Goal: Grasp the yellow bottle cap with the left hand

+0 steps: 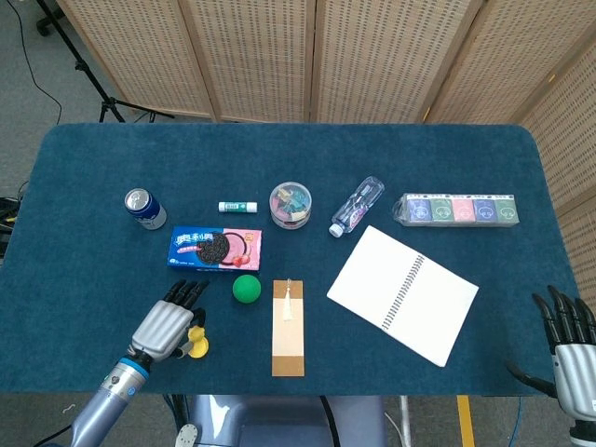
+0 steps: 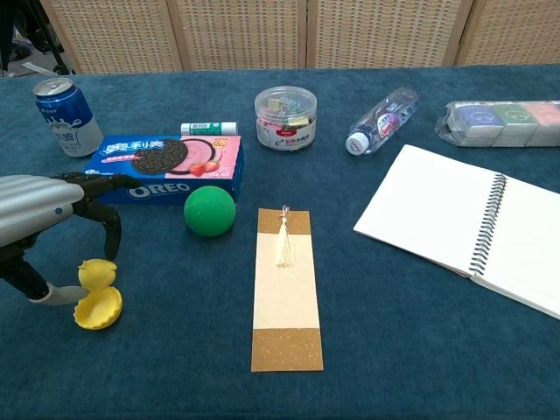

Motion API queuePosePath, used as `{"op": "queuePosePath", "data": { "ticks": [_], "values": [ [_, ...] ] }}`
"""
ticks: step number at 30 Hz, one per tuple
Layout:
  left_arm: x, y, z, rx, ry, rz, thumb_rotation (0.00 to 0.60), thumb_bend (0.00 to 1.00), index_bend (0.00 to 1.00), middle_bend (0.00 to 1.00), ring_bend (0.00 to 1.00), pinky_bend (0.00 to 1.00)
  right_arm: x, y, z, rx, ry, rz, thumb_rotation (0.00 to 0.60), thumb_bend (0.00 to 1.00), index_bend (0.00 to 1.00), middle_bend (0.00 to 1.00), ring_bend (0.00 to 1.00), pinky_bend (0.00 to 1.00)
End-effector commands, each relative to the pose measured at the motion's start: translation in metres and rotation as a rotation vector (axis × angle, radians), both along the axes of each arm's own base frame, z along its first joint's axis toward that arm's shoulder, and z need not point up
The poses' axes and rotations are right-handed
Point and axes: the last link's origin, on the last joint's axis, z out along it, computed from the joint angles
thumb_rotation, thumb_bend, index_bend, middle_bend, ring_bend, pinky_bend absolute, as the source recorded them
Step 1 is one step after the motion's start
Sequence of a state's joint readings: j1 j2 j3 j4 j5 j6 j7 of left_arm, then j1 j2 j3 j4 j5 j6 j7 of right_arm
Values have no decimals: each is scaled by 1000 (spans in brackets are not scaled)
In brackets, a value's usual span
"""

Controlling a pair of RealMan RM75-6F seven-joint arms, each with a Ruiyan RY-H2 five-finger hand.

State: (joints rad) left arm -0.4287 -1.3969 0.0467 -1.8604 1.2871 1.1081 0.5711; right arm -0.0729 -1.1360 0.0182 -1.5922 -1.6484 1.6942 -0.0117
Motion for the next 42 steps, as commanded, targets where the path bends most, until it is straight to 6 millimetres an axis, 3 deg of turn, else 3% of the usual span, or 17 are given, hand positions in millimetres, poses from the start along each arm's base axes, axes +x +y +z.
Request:
{"op": "queuePosePath", "data": {
  "ticks": [1, 24, 38, 42],
  "values": [
    [2, -2, -2, -9, -1, -6, 600, 250, 562, 0, 0, 0, 0, 0, 0, 0, 0, 0, 600, 0, 31, 0, 0, 0],
    [-1, -8, -4, -56, 79, -15, 600, 222, 559, 0, 0, 0, 0, 0, 1, -3, -1, -2, 600, 0, 31, 0, 0, 0],
    [0, -6, -2, -36, 54, 1, 600, 120, 352, 0, 0, 0, -1, 0, 0, -3, 0, -3, 600, 0, 31, 0, 0, 0],
    [0, -1, 9, 11, -5, 20, 600, 119, 341, 0, 0, 0, -1, 0, 0, -2, 0, -2, 600, 0, 31, 0, 0, 0]
  ]
}}
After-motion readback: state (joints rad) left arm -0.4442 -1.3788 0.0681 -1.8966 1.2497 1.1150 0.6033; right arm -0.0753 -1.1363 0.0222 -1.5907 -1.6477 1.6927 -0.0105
